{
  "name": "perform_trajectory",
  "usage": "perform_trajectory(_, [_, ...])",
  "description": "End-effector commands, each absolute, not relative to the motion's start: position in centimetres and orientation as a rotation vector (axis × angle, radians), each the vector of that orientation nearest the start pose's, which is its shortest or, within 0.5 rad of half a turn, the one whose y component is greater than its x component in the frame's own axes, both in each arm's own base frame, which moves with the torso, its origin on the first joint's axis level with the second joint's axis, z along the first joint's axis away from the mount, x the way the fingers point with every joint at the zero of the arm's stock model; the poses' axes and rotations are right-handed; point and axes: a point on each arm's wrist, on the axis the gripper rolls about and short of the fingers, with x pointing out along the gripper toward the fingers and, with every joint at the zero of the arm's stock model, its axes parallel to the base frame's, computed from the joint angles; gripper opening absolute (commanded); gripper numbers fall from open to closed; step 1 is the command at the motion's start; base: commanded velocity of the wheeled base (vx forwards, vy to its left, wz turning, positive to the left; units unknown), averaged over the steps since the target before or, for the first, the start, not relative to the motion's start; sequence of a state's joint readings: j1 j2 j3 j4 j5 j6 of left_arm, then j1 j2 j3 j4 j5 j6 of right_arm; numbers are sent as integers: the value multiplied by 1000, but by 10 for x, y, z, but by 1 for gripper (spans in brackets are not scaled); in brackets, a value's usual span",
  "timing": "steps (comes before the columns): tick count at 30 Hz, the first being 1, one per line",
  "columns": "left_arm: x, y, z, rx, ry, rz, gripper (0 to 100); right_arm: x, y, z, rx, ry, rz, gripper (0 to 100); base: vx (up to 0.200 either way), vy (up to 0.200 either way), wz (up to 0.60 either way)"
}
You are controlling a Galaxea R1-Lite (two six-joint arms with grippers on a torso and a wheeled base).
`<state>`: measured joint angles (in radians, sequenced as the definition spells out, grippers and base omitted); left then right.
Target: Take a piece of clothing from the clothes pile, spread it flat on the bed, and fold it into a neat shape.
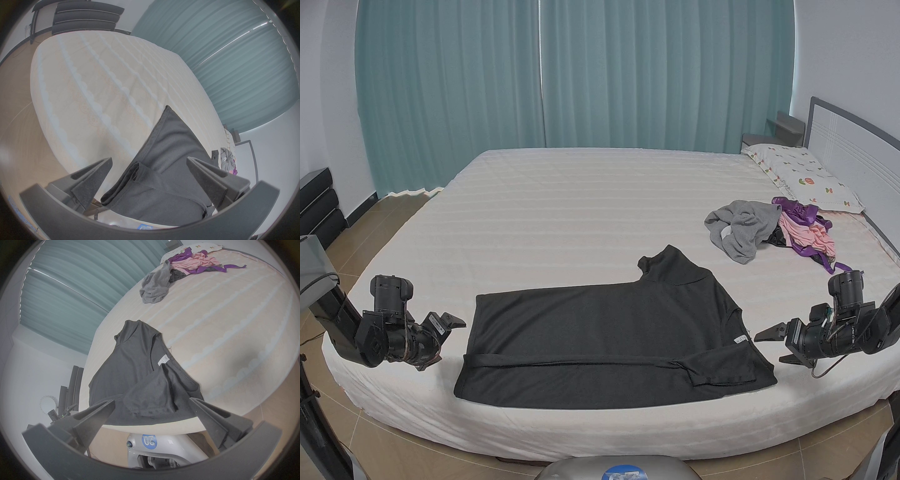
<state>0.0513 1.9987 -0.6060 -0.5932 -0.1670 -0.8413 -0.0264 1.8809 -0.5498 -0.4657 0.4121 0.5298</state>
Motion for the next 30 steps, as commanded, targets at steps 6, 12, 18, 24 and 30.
perform_trajectory(6, [300,11,41,-884,803,224,100,271,3,56,680,939,132,100,67,0,0])
perform_trajectory(12, [301,11,41,-895,811,202,100,271,4,57,678,938,136,100,0,0,0])
perform_trajectory(18, [300,11,40,-894,810,199,100,271,4,56,681,941,141,100,0,0,0])
perform_trajectory(24, [300,10,41,-896,816,200,100,271,4,56,680,942,143,100,0,0,0])
perform_trajectory(30, [298,9,42,-894,817,197,100,270,4,55,674,948,143,100,0,-133,0])
